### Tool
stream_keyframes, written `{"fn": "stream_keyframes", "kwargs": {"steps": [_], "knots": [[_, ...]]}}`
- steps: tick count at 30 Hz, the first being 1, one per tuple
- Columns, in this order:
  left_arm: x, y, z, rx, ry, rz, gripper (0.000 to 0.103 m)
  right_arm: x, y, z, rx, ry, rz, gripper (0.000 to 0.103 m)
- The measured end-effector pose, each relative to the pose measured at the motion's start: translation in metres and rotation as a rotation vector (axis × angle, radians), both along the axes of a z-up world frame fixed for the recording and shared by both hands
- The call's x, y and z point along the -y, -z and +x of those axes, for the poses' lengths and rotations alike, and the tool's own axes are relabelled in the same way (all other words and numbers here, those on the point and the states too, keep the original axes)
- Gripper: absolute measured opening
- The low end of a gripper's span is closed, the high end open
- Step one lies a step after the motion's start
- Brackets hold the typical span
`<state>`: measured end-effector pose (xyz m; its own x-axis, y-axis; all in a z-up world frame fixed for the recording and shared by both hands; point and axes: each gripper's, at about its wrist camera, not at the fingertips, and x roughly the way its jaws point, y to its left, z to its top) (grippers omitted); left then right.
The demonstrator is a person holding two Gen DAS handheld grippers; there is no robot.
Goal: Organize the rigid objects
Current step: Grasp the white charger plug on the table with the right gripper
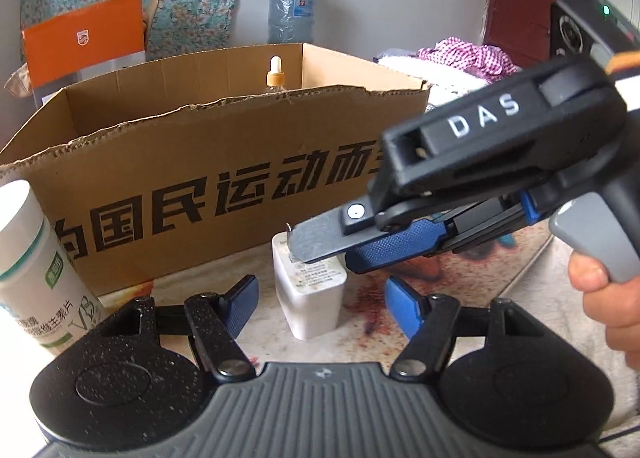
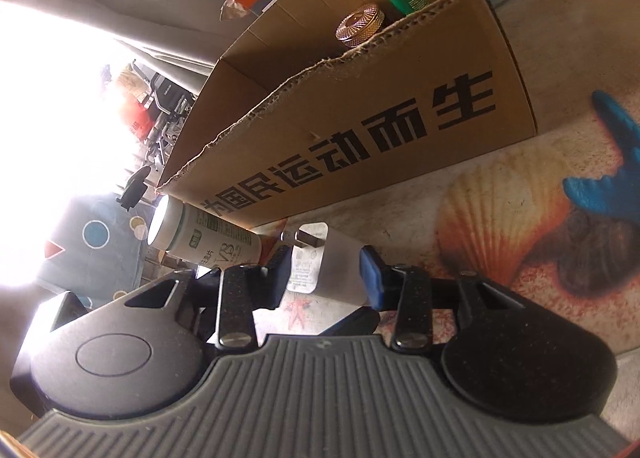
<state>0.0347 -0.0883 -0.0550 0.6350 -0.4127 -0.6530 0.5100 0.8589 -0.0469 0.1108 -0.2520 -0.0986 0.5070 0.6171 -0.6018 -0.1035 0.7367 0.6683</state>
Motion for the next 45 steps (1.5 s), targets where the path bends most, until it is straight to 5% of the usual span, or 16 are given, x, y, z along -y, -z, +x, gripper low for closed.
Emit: {"fn": "stream_keyframes", "kwargs": {"steps": [9,23,45], "knots": [[0.008,0.009,0.007,-0.026,-0.051,0.026,0.047,-0.016,0.002,0.009,-0.028,-0.006,-0.082,0.047],[0.012,0.011,0.0,-0.006,-0.087,0.031,0.037,-0.022,0.0,0.012,-0.022,0.025,-0.127,0.043],[0.008,-0.006,-0.004,0.013,-0.091,0.014,0.037,-0.022,-0.016,0.0,0.025,0.038,-0.148,0.041]]}}
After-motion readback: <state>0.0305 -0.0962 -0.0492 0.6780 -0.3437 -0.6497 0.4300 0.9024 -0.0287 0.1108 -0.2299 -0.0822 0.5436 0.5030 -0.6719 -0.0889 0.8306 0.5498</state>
